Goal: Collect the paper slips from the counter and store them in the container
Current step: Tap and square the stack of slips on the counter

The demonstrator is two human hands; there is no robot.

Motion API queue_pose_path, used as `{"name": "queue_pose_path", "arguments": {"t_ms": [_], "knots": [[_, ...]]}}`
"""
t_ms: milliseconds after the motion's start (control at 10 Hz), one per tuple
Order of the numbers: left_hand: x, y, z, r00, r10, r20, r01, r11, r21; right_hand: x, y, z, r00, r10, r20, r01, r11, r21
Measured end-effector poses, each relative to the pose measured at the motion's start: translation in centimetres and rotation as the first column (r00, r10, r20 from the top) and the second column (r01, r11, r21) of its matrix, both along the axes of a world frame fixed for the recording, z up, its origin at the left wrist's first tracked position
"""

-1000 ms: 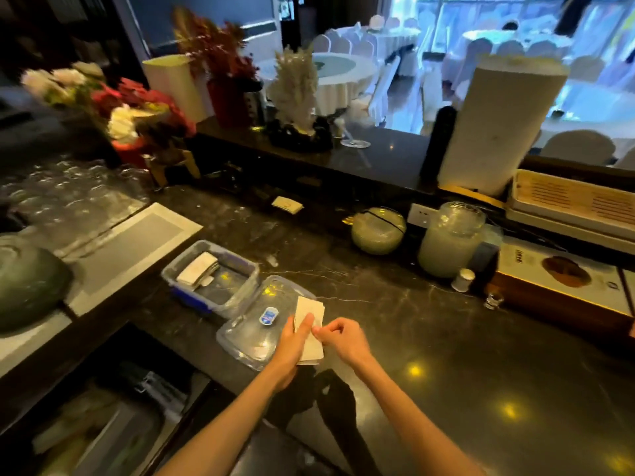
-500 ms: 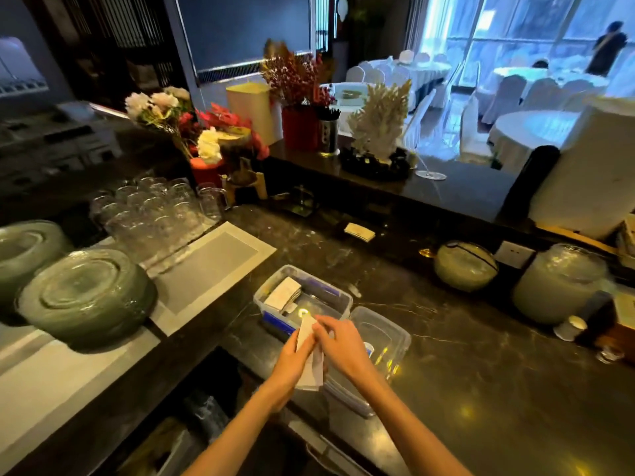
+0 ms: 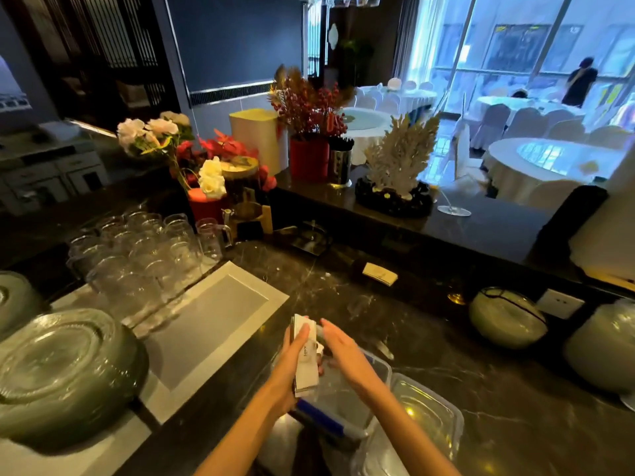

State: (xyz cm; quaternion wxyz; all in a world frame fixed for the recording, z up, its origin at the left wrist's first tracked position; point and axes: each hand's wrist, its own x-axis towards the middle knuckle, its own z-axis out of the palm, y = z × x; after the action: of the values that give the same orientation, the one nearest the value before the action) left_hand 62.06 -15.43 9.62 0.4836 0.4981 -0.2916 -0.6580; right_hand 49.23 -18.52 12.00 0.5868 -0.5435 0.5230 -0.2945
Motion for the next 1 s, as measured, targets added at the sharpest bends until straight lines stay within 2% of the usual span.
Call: {"name": "queue_pose_path", "arguments": {"t_ms": [100, 200, 300, 400, 500, 600, 700, 800, 900, 1000], "knots": [[1.7, -4.7, 0.8, 0.990, 0.136, 0.035, -0.136, 0.991, 0.016, 0.9, -1.7, -0.5, 0.985, -0.069, 0.156, 0.019, 0.953, 0.301], [1.9, -8.3, 1.0, 0.973, 0.177, 0.147, -0.174, 0.984, -0.033, 0.9, -2.4, -0.8, 0.954, -0.131, 0.269, -0.006, 0.892, 0.453], [0.4, -10.8, 1.0, 0.948, 0.179, 0.265, -0.130, 0.973, -0.192, 0.8, -4.1, -1.4, 0.860, -0.342, 0.378, 0.091, 0.833, 0.545], [-1.3, -12.4, 0.6, 0.946, 0.152, 0.288, -0.059, 0.950, -0.308, -0.1, -5.3, -2.0, 0.678, -0.491, 0.547, 0.065, 0.782, 0.620], [-2.9, -14.3, 0.5, 0.947, 0.023, 0.319, 0.098, 0.928, -0.359, -1.5, -6.9, -3.2, 0.592, -0.543, 0.596, 0.120, 0.790, 0.601], [-3.9, -17.7, -0.4, 0.953, -0.131, 0.272, 0.217, 0.923, -0.318, -3.1, -9.1, -3.7, 0.660, -0.602, 0.450, 0.374, 0.783, 0.498], [-3.9, -21.6, -1.1, 0.933, -0.245, 0.264, 0.313, 0.913, -0.262, -5.2, -11.2, -4.0, 0.732, -0.666, 0.145, 0.651, 0.746, 0.138], [-4.0, -25.5, -2.3, 0.848, -0.348, 0.401, 0.467, 0.847, -0.253, -7.0, -13.7, -5.5, 0.731, -0.682, -0.011, 0.675, 0.726, -0.134], [-4.2, -28.4, -3.8, 0.685, -0.409, 0.603, 0.646, 0.724, -0.243, -7.4, -16.5, -7.4, 0.726, -0.674, -0.137, 0.617, 0.726, -0.304], [-4.6, -30.5, -6.1, 0.547, -0.352, 0.760, 0.712, 0.673, -0.200, -7.3, -19.7, -9.3, 0.719, -0.662, -0.212, 0.565, 0.735, -0.376]]}}
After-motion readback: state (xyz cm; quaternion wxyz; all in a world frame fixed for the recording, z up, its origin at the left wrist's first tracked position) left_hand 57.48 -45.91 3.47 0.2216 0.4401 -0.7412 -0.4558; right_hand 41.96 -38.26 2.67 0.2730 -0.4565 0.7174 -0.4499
